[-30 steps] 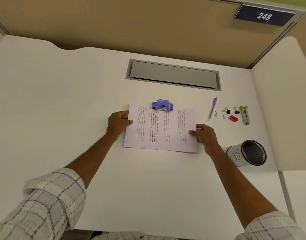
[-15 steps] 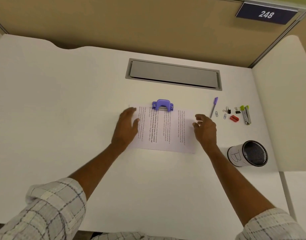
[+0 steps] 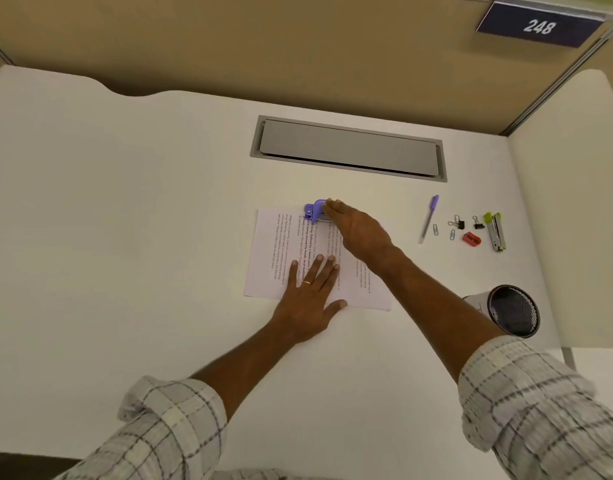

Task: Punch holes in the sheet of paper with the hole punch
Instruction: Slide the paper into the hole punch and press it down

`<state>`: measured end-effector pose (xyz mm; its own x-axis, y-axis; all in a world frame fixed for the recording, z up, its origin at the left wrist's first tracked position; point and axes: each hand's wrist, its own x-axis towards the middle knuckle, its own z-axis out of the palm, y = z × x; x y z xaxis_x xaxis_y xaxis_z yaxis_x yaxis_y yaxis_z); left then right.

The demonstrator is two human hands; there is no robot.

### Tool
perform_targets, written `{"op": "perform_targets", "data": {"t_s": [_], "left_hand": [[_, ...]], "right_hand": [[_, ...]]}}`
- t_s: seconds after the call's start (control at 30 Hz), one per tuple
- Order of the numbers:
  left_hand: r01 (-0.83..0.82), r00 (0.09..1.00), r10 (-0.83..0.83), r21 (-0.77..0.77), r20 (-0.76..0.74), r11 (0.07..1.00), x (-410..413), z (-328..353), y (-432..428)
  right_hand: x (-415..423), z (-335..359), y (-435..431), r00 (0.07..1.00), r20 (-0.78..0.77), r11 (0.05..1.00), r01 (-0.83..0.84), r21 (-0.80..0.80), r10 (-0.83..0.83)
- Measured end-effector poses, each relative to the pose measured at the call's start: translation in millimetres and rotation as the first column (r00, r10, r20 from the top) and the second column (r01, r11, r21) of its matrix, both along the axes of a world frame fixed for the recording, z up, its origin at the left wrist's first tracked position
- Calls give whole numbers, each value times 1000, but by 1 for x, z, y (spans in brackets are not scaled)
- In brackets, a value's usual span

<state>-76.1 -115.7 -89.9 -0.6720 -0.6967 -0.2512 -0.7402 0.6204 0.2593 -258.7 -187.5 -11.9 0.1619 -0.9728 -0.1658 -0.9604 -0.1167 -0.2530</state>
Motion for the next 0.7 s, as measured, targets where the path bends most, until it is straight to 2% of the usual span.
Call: {"op": "perform_targets", "data": {"t_s": [0.1, 0.37, 0.7], "left_hand": [[3, 1000, -3, 27, 17, 1000, -1, 1, 1], [5, 999, -7, 42, 31, 999, -3, 1, -1], [4, 999, -4, 5, 33, 1000, -4, -1, -2]], "right_hand": [[3, 0, -4, 995, 91, 999, 45, 14, -46], [5, 3, -19, 997, -11, 997, 78, 20, -78], [4, -3, -16, 989, 77, 992, 123, 20, -124]]}}
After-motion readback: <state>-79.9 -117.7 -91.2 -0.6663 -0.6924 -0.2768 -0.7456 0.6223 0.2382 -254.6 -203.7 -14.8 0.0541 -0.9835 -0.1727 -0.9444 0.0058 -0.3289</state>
